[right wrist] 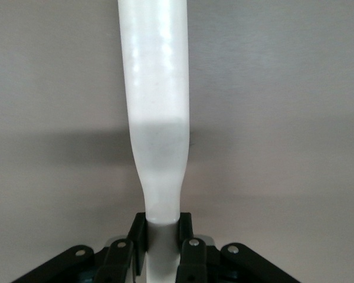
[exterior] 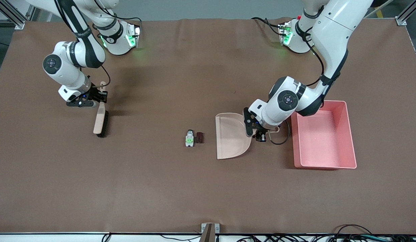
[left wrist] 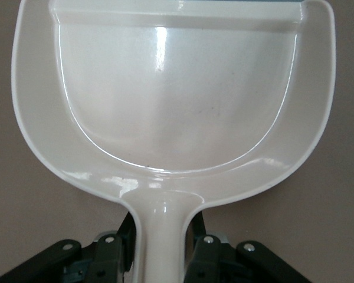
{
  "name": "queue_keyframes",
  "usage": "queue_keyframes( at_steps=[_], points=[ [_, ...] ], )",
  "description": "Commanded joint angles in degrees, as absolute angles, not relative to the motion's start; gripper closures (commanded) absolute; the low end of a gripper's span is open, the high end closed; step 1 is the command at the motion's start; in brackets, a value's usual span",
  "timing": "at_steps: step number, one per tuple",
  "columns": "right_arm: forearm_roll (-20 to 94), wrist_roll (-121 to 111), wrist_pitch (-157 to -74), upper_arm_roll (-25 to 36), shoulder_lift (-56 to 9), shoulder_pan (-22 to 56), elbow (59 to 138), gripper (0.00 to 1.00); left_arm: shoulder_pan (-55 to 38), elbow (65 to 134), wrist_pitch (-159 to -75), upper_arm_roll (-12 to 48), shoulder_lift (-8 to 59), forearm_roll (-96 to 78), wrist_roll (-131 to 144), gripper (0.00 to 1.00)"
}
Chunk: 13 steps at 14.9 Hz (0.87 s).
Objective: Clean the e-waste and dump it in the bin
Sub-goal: 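Lift the brush with the right gripper toward the components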
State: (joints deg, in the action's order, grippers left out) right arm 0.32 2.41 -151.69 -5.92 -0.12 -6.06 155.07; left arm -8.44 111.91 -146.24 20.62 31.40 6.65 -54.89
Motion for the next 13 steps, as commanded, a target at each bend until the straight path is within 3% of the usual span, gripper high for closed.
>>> queue_keyframes(
  at_steps=[1,4,10,13],
  points=[
    [1.8,13.3,-145.7,-6.2,0.4,1.9,150.4,1.00,-8.3,111.6,-146.3,20.8,31.3,7.6,-55.5,0.80],
    [8.2,14.2,-134.1,-6.2,-0.3,7.4,140.5,1.00,-9.0,110.7,-146.3,20.7,31.2,7.6,-55.3,0.85],
    [15.8,18.4,-135.3,-6.2,-11.7,17.2,129.2,1.00,-10.7,104.8,-140.6,20.5,32.3,7.6,-55.0,0.86],
    [16.0,21.8,-135.6,-6.2,-13.4,19.5,127.9,1.00,-11.5,101.8,-138.7,20.4,34.7,9.8,-54.1,0.87]
  ],
)
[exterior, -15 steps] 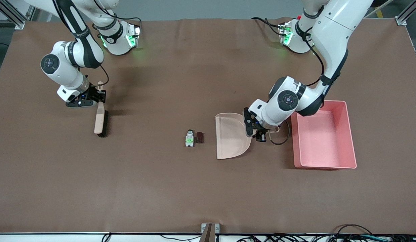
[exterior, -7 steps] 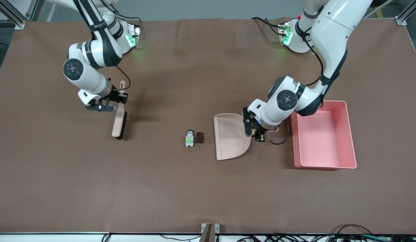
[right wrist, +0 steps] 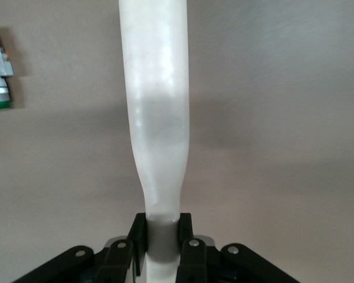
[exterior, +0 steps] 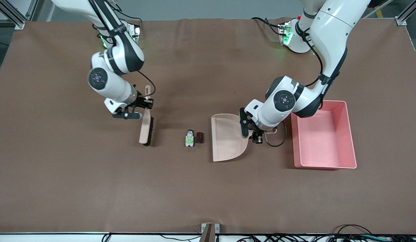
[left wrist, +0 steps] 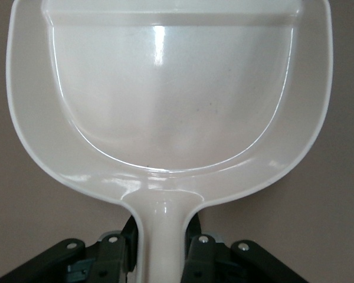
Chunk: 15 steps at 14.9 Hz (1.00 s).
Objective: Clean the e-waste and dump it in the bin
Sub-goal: 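Lift the brush with the right gripper toward the components, then sweep the components into the dustpan with the right gripper's brush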
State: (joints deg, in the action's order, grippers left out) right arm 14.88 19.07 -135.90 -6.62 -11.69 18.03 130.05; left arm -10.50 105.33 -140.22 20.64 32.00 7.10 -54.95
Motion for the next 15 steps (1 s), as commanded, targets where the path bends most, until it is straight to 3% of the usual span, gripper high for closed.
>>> queue_keyframes(
  at_steps=[1,9,15],
  points=[
    [16.0,24.3,-135.2,-6.2,-13.6,21.3,127.0,1.00,-11.6,101.0,-138.7,20.4,35.5,11.7,-52.1,0.87],
    [15.9,32.3,-134.9,-6.1,-20.2,27.5,119.1,1.00,-16.0,96.8,-131.7,20.0,38.0,18.3,-47.6,0.89],
    [15.7,37.6,-134.9,-6.1,-23.2,30.6,115.4,1.00,-17.7,94.5,-131.3,20.0,40.3,20.3,-45.4,0.90]
  ],
)
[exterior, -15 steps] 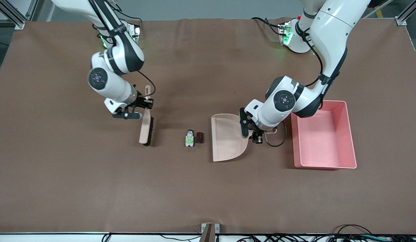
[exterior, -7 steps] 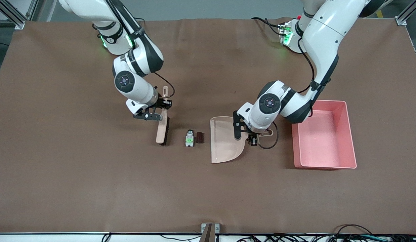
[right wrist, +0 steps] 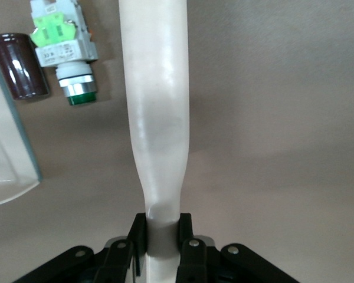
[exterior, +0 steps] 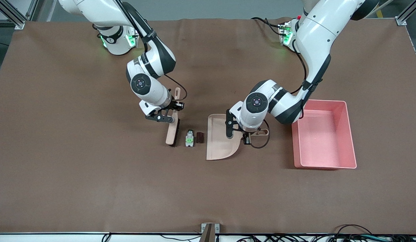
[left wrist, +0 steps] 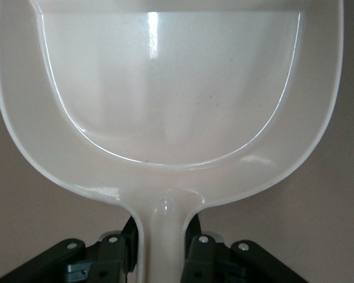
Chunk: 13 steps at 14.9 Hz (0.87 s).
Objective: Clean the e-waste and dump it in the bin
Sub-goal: 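Sweep the components into the dustpan with the right gripper's brush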
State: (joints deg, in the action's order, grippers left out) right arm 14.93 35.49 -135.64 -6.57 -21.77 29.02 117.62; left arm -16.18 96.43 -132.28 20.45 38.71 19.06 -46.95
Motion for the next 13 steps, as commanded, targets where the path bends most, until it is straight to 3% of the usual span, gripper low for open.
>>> queue_keyframes(
  at_steps=[1,9,13],
  points=[
    [15.4,38.3,-134.9,-6.1,-24.3,31.4,114.4,1.00,-17.9,94.4,-131.3,20.0,40.3,20.3,-45.4,0.90],
    [15.3,41.9,-134.3,-6.0,-32.0,36.4,105.8,1.00,-19.5,92.8,-131.3,20.1,41.8,19.9,-44.5,0.90],
    [15.9,44.5,-127.3,-6.1,-35.8,37.6,96.3,1.00,-20.1,92.7,-131.3,20.1,41.9,20.0,-42.0,0.90]
  ],
)
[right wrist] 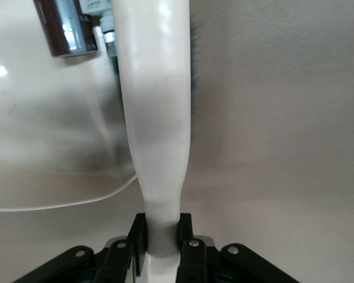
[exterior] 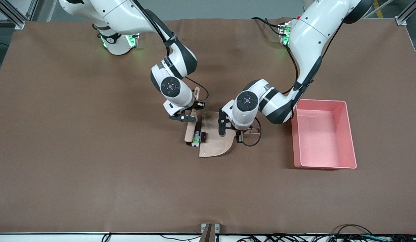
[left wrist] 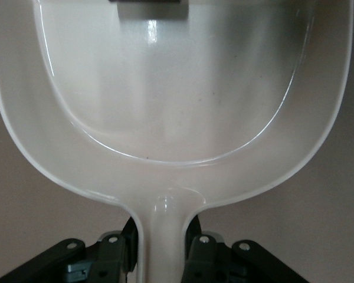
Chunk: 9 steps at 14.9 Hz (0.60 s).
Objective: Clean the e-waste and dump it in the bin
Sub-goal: 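Sweep the components into the dustpan with the right gripper's brush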
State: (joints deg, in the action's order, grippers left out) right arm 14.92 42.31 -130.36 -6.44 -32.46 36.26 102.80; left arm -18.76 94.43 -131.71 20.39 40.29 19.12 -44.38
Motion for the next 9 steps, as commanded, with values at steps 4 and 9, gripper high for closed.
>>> queue_keyframes(
  at_steps=[4,9],
  points=[
    [16.1,50.1,-125.3,-6.2,-36.9,39.3,90.9,1.00,-20.0,91.2,-131.3,20.1,42.8,20.0,-41.9,0.90],
    [16.1,53.7,-116.3,-6.2,-36.4,38.8,85.7,1.00,-18.6,91.3,-131.9,20.0,42.8,20.1,-41.7,0.90]
  ],
)
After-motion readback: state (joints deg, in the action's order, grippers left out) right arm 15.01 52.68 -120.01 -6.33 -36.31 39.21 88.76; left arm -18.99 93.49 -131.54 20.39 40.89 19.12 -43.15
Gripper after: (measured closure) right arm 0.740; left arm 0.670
